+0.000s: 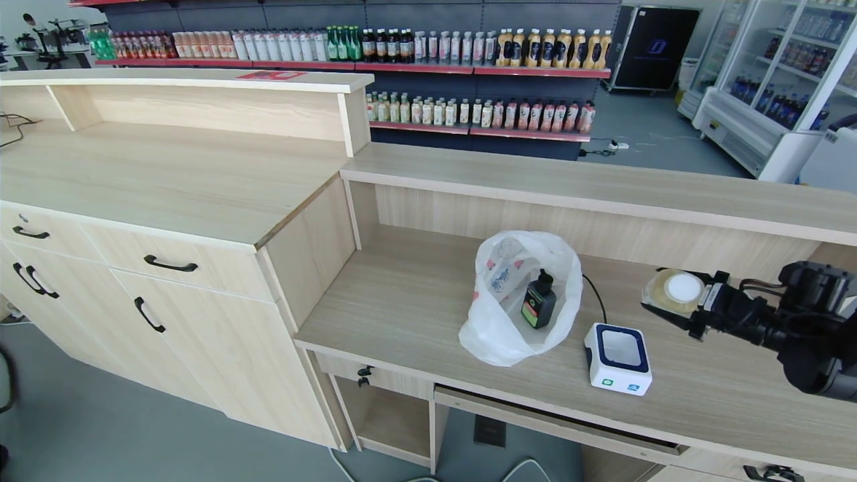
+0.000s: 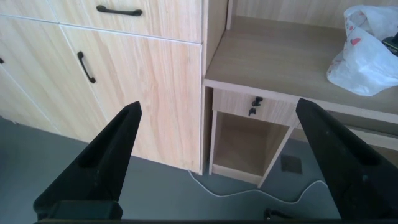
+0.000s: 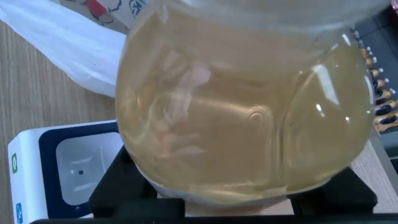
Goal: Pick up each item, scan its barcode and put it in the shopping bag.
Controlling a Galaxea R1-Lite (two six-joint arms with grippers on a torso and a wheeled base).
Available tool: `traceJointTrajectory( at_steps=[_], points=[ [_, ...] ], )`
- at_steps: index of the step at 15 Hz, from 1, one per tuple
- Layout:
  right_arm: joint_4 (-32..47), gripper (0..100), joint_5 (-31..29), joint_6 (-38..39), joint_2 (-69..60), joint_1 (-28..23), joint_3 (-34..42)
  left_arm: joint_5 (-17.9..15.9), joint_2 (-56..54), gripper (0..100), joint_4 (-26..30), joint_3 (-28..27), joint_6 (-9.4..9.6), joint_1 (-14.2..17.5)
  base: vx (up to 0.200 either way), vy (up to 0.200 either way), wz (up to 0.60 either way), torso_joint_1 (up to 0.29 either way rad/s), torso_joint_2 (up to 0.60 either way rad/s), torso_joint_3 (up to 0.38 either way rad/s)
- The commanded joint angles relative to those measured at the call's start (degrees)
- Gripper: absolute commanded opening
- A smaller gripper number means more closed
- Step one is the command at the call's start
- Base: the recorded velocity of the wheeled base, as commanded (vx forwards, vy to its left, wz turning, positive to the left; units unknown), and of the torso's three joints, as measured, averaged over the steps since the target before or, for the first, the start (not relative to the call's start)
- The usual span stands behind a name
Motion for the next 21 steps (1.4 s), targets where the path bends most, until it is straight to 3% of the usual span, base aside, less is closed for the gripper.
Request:
traceJointTrajectory(
  at_steps=[1,3,7,21],
  points=[
    [-1.8,0,0.0,-0.2,2.1,0.1,-0.4,0.0,0.0,100,0.0,0.0,0.0,0.0,0.0,0.0,0.0,0.0,0.0,0.0],
    [-4.9,0,0.0,-0.4,3.7,0.8,-0.5,0.0,0.0,100,0.0,0.0,0.0,0.0,0.0,0.0,0.0,0.0,0.0,0.0],
    [-4.8,0,0.0,-3.4,5.0,1.0,0.1,0.0,0.0,100,0.0,0.0,0.0,0.0,0.0,0.0,0.0,0.0,0.0,0.0],
    [-4.8,0,-0.2,-2.9,9.3,2.8,-3.3,0.0,0.0,100,0.0,0.0,0.0,0.0,0.0,0.0,0.0,0.0,0.0,0.0]
  ],
)
